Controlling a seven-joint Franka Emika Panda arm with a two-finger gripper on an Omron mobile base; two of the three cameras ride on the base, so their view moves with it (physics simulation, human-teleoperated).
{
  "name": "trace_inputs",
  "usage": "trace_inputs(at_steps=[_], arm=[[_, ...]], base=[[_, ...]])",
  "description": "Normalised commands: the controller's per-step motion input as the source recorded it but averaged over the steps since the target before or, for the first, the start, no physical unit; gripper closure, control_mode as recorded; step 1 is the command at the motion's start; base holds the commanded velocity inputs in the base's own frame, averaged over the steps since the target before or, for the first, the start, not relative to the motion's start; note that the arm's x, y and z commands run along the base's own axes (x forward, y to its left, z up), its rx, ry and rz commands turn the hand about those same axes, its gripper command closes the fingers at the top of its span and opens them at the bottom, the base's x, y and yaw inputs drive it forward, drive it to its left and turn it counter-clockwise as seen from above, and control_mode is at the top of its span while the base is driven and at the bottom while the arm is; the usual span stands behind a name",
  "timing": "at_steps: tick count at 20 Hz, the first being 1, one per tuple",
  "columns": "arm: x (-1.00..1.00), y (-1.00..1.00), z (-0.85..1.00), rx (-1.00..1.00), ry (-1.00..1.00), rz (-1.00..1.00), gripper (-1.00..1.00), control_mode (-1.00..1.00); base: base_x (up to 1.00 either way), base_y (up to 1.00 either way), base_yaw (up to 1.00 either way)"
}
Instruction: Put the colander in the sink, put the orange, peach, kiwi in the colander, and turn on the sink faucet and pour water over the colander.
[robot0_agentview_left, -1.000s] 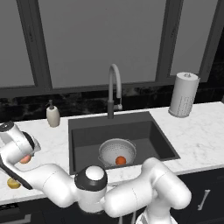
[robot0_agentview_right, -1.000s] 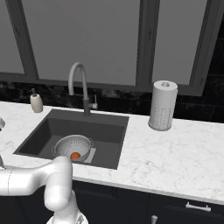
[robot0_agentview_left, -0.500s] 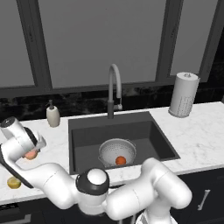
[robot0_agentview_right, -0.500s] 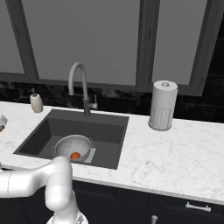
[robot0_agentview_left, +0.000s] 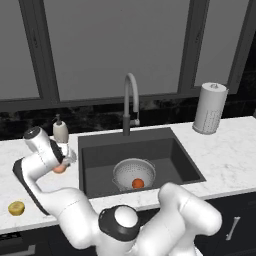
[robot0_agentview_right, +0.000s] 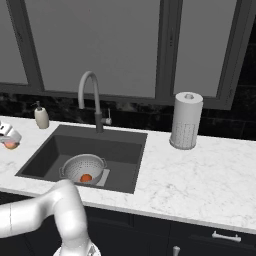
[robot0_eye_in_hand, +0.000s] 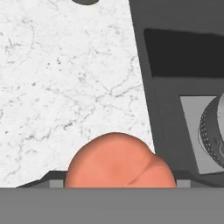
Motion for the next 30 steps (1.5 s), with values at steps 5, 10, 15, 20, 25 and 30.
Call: trace_inputs(at_steps=[5,10,15,20,25,30], arm=[[0.00,-1.00,0.25,0.11,-0.01,-0.18,1.00,-1.00],[0.00,-1.00,0.16,0.09,0.00,-0.19,1.00,-1.00],[-0.09,-1.00,0.00,0.01,0.00,-0.15,1.00,-1.00],[0.00,-0.92,-0.14,0.00,0.00,-0.06,1.00,-1.00],[0.02,-0.60,-0.27,0.00,0.00,0.00,1.00,-1.00],[0.00,-0.42,-0.44,0.00,0.00,0.00,1.00,-1.00]], base=[[0.00,0.00,0.00],[0.00,0.00,0.00],[0.00,0.00,0.00],[0.00,0.00,0.00],[0.00,0.00,0.00],[0.00,0.00,0.00]])
